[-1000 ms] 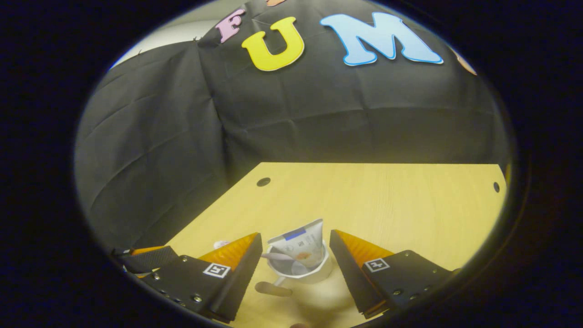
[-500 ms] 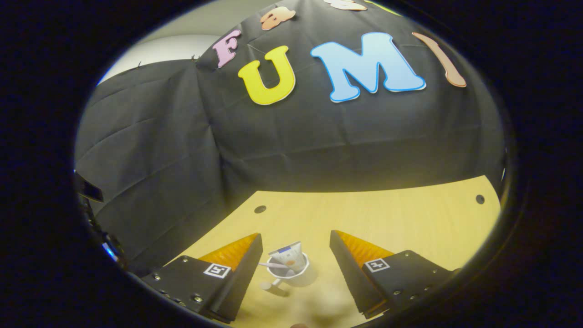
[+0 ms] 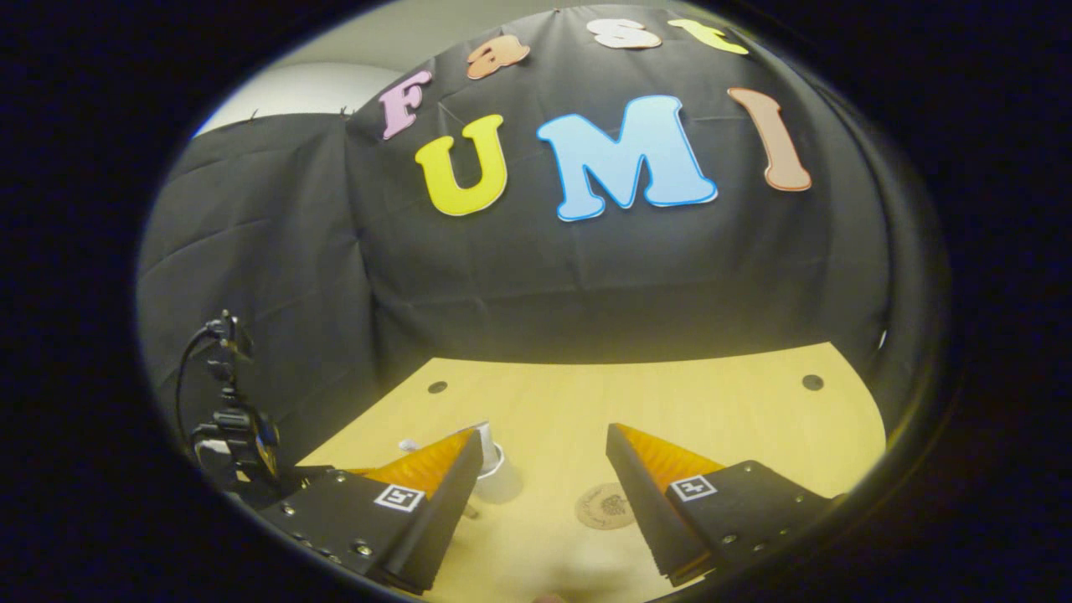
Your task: Put the toothbrush and toothpaste on the desktop into the cup, then pick up the cup and place it on the coaster on the desktop.
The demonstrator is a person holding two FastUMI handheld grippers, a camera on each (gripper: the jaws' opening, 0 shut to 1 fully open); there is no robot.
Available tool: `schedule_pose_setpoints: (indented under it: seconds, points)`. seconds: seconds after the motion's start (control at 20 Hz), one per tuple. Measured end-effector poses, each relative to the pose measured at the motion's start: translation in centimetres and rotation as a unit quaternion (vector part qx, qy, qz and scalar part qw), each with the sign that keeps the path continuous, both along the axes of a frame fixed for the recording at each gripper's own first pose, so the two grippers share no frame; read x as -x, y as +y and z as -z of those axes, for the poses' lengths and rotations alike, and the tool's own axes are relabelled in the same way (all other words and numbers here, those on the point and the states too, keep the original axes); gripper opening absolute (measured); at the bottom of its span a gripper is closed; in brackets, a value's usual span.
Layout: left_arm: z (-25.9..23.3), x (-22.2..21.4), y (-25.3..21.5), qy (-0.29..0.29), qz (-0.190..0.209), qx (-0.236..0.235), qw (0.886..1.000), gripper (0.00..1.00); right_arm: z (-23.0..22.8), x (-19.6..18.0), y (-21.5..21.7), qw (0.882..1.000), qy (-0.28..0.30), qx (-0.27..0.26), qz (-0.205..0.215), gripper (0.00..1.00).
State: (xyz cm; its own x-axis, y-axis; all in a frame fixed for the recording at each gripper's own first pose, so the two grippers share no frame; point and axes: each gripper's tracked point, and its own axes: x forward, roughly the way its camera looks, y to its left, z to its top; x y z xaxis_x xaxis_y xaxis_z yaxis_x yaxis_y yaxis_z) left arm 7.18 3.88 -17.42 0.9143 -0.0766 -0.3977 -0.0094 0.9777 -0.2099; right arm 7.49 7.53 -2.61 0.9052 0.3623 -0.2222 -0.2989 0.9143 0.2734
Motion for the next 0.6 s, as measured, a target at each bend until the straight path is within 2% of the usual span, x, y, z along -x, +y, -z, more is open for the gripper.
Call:
schedule_pose_setpoints:
  seconds: [0.35,0.45,0.6]
  points:
    - [3.9,-2.6,-1.5,0.076,0.033,-0.031,0.996,0.90,1.8,1.8,-1.0,0.999,0.034,-0.007,0.013,0.91]
    - [5.4,-3.1,-1.8,0.098,0.036,-0.027,0.994,0.88,2.4,2.1,-1.3,0.999,0.042,-0.008,0.015,0.91]
    - [6.6,-4.6,-1.9,0.118,0.034,-0.033,0.992,0.90,3.6,2.0,-1.9,0.998,0.056,-0.007,0.021,0.91]
